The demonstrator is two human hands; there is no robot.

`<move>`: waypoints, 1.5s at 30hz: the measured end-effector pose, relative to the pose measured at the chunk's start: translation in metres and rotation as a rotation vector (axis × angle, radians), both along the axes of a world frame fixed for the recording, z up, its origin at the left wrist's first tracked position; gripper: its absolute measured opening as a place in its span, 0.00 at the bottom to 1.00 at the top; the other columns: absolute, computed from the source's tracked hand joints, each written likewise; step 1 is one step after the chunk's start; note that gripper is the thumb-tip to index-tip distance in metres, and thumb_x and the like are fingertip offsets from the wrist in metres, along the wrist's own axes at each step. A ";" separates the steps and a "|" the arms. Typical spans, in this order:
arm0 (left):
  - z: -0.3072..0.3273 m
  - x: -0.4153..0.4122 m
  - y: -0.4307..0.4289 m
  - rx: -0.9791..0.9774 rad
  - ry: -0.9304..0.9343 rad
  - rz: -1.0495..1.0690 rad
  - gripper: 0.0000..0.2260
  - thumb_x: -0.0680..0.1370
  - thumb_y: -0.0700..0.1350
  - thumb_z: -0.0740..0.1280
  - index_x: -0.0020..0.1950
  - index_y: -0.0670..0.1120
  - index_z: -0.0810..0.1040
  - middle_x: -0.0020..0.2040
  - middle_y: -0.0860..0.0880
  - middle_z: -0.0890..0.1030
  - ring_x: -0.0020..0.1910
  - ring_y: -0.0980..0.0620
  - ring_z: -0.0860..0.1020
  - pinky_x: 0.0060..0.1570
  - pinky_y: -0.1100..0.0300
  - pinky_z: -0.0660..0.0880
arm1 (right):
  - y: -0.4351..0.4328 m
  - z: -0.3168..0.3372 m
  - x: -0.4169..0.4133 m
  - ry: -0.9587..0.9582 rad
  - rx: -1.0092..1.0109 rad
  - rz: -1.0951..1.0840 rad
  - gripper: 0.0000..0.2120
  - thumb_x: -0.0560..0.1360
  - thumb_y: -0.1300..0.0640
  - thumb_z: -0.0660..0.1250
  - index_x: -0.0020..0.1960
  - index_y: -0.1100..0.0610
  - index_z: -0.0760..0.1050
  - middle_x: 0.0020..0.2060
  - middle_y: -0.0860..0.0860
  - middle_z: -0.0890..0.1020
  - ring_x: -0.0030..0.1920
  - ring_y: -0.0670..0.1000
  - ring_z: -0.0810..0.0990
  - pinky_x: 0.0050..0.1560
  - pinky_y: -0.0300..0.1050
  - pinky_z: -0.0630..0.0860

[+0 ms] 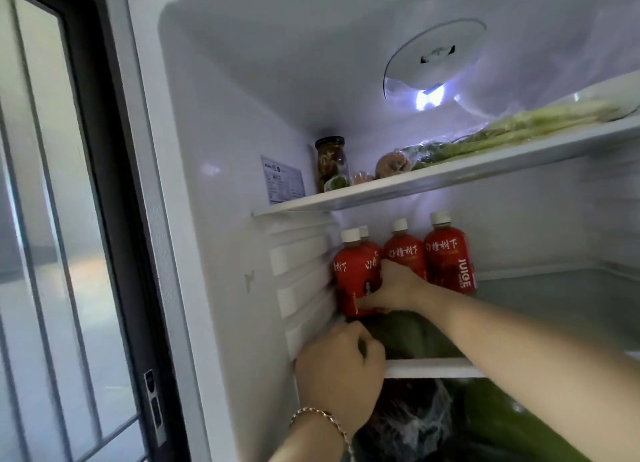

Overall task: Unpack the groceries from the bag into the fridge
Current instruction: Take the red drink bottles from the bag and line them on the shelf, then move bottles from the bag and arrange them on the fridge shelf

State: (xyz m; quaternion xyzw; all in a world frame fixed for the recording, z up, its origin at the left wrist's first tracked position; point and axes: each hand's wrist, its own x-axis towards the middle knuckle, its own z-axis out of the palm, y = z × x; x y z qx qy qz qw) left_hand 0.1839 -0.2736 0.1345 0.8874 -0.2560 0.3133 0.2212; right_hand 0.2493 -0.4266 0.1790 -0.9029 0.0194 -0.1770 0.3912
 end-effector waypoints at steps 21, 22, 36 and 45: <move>0.009 -0.030 0.000 0.177 0.143 0.070 0.17 0.82 0.50 0.52 0.67 0.49 0.70 0.68 0.50 0.71 0.63 0.48 0.72 0.61 0.59 0.66 | 0.002 0.021 -0.098 0.054 -0.602 0.045 0.15 0.75 0.55 0.67 0.58 0.60 0.77 0.56 0.55 0.80 0.55 0.54 0.78 0.58 0.48 0.75; 0.008 -0.040 0.006 0.165 0.162 0.032 0.18 0.82 0.50 0.53 0.70 0.49 0.67 0.72 0.50 0.66 0.67 0.48 0.69 0.65 0.59 0.63 | 0.008 0.020 -0.110 0.036 -0.616 0.066 0.13 0.75 0.55 0.67 0.57 0.60 0.78 0.55 0.55 0.80 0.54 0.54 0.78 0.58 0.48 0.75; -0.088 -0.267 0.272 0.355 0.824 0.532 0.13 0.80 0.43 0.57 0.59 0.41 0.77 0.48 0.47 0.74 0.32 0.59 0.66 0.43 0.63 0.68 | 0.251 -0.069 -0.286 0.162 -0.924 0.808 0.13 0.76 0.51 0.63 0.57 0.56 0.77 0.54 0.50 0.80 0.51 0.51 0.77 0.48 0.43 0.74; -0.184 -0.587 0.482 0.030 1.121 1.083 0.14 0.79 0.44 0.59 0.59 0.40 0.77 0.59 0.42 0.78 0.58 0.43 0.76 0.53 0.59 0.72 | 0.525 -0.195 -0.509 0.460 -1.106 1.355 0.18 0.77 0.47 0.62 0.57 0.60 0.76 0.38 0.50 0.81 0.35 0.47 0.78 0.35 0.38 0.74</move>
